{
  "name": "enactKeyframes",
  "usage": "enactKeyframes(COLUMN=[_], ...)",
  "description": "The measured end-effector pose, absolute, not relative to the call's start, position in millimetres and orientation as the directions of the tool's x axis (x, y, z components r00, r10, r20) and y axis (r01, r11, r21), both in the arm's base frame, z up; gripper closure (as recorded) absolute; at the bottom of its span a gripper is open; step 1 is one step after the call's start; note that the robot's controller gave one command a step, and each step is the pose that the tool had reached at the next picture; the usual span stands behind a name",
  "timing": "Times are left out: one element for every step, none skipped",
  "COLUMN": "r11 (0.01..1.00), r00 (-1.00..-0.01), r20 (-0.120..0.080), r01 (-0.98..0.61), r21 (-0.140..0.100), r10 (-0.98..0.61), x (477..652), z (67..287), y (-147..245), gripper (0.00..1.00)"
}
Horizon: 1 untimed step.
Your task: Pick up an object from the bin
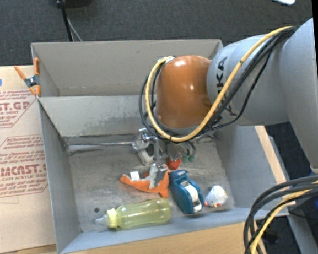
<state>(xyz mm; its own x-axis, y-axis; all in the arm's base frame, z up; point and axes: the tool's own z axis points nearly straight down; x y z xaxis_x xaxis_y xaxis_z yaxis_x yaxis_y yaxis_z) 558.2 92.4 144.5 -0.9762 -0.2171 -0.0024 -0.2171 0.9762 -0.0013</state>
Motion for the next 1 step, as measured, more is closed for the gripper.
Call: enactKeyframes(r11=[0.996], r00=[-0.996], r20=[-0.001], r01=[-0.087], r21=[0.001], r10=[-0.087], x=[542.0], z=[128.1], y=[88.6], gripper=[0.0])
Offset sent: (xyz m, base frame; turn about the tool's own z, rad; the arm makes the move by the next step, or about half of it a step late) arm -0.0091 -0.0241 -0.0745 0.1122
